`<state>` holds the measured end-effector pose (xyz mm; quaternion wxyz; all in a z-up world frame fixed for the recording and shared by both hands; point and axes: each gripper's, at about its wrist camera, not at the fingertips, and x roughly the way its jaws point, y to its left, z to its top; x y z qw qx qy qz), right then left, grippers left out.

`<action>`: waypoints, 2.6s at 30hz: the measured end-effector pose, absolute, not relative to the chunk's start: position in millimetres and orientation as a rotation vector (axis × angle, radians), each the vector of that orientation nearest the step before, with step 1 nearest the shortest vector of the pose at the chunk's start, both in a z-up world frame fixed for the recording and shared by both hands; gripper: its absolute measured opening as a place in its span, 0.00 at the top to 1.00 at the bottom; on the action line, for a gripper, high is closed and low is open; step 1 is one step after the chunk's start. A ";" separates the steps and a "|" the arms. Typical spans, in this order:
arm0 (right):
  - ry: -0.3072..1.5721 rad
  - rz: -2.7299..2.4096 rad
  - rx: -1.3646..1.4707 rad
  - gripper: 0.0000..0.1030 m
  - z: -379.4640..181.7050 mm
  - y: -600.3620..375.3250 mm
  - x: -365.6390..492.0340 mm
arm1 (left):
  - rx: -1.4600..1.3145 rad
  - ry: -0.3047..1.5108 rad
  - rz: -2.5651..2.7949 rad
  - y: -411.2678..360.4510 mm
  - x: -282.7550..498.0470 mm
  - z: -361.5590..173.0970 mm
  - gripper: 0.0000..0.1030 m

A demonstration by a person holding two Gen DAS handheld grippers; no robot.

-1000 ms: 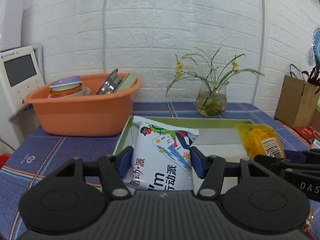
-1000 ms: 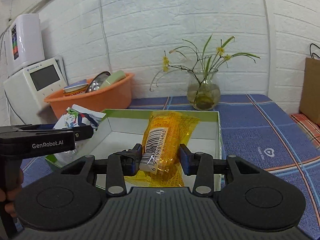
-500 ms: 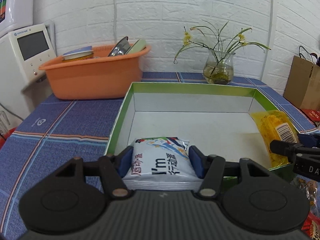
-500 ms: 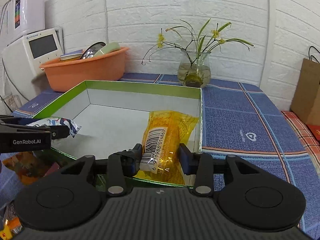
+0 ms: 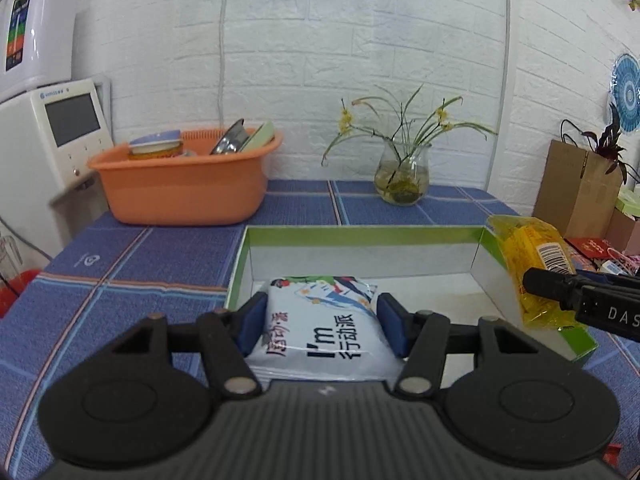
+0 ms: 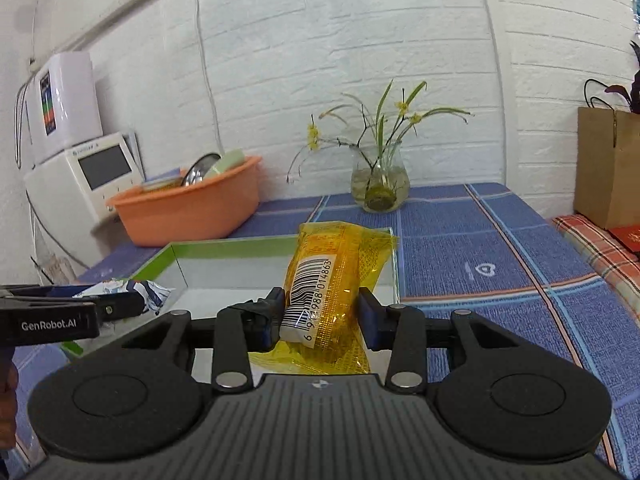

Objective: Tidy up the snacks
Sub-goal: 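Carry both bags into the green box and open both tools to release, then grasp the orange-green chip bag with left tool while right tool grasps clear bread bag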

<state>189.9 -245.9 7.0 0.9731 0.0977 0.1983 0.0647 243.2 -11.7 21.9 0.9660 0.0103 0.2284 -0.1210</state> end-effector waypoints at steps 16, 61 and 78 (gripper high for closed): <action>0.520 0.097 0.237 0.16 -16.9 -234.9 225.3 | -0.019 0.451 -0.311 -11.4 267.7 -2.0 0.32; 0.524 0.230 0.204 0.12 -4.0 -229.4 72.0 | -0.117 0.575 -0.149 92.9 134.4 -21.0 0.00; 0.632 0.291 0.053 0.17 -29.1 -211.9 132.3 | -0.068 0.703 -0.122 63.0 203.7 -44.7 0.28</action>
